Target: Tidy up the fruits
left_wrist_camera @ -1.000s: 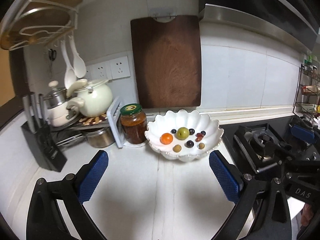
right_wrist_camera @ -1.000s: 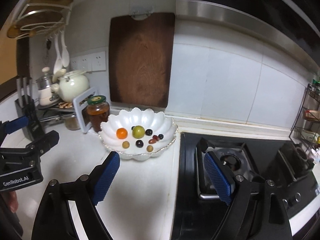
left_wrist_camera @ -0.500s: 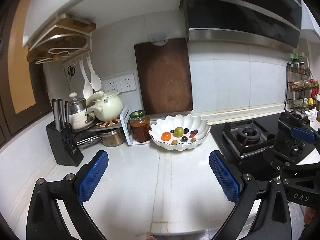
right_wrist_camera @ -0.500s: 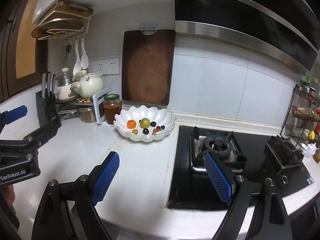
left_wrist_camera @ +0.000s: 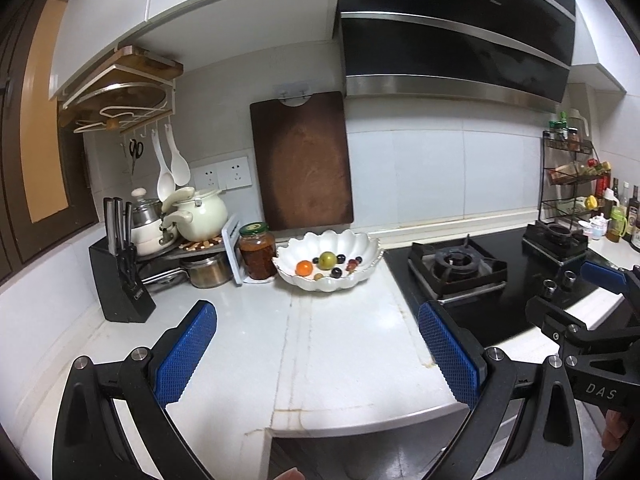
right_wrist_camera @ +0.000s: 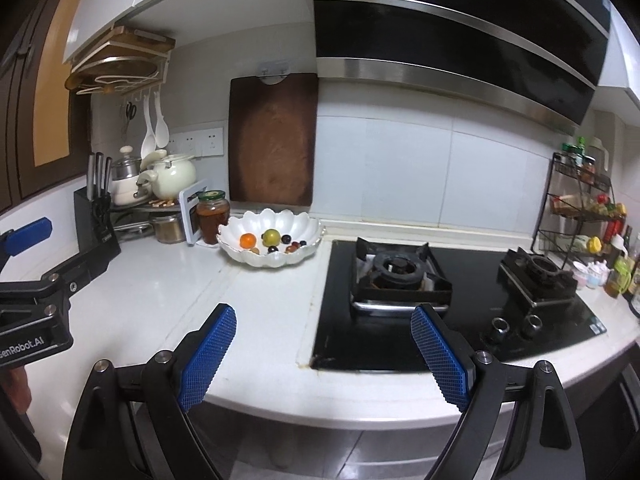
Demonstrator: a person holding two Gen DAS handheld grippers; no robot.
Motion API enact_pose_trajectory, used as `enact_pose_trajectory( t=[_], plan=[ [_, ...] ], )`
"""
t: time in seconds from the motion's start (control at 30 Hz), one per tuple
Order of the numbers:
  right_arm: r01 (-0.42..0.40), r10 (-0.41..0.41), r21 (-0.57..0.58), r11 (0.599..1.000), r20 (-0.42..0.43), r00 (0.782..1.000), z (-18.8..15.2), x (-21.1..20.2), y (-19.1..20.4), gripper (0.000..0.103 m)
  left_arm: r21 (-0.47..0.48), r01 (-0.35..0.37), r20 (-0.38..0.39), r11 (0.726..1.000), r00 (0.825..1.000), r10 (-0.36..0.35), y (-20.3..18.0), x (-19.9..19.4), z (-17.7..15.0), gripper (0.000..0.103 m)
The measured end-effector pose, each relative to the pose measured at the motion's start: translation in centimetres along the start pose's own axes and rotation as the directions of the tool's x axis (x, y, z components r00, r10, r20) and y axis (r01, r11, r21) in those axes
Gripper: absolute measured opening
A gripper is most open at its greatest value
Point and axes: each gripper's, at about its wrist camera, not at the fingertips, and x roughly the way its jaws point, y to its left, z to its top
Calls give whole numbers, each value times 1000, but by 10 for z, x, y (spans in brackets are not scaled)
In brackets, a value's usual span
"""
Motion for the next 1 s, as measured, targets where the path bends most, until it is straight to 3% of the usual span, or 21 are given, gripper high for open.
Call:
enact_pose_trajectory(
  t=[1.0],
  plan=[
    [6, -6, 10, 1000, 9, 1000, -10, -26, -13, 90, -21, 32, 27, 999, 999, -31, -7, -25, -6, 103]
  ],
)
